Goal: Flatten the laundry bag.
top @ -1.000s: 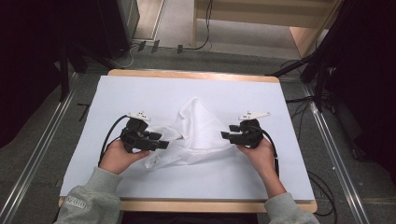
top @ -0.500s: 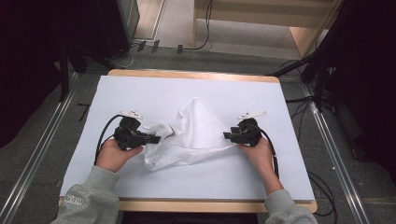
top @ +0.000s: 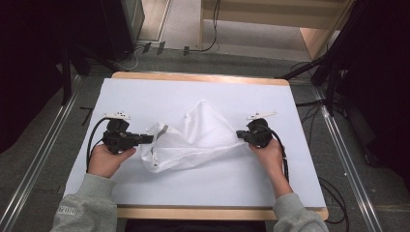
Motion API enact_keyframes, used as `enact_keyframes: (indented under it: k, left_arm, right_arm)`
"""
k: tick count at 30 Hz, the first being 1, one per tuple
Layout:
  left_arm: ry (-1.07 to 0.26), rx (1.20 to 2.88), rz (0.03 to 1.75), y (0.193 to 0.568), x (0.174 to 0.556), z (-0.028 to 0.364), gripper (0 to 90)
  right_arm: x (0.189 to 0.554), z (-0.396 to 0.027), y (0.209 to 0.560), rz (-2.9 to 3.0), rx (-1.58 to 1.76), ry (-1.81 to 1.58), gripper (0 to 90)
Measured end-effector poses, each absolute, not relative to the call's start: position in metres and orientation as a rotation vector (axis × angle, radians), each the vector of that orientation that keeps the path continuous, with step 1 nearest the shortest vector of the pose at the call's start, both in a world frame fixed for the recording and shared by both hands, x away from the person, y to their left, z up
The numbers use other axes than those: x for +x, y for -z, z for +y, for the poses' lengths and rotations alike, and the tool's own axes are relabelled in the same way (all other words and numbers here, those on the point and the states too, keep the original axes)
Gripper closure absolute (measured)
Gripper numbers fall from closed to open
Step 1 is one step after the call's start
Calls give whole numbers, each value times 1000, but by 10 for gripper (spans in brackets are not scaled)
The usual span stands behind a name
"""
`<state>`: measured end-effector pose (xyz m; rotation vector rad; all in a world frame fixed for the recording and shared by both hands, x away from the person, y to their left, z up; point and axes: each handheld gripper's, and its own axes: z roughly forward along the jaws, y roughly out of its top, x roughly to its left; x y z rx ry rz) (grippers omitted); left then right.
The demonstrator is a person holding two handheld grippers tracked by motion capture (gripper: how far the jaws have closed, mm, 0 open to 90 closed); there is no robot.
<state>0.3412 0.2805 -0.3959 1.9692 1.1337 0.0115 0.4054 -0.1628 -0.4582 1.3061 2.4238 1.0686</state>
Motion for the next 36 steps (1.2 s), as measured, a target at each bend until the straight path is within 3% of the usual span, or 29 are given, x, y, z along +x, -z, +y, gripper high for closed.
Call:
enact_keyframes:
  k: [13, 23, 30, 33, 36]
  left_arm:
    - [-9, 1924, 1180, 397, 331, 292, 900]
    - [63, 2005, 1157, 408, 323, 270, 891]
    - [43, 2011, 1145, 407, 323, 275, 712]
    - [23, 1996, 1152, 405, 324, 283, 631]
    - [-9, 1978, 1173, 403, 328, 292, 610]
  right_arm:
    - [418, -196, 442, 2308, 1357, -1103, 900]
    - [427, -210, 443, 2268, 1408, -1078, 900]
    - [430, -216, 447, 2276, 1429, -1087, 897]
    - [428, -218, 446, 2262, 1438, -1141, 745]
    - [425, -219, 443, 2263, 1430, -1154, 707]
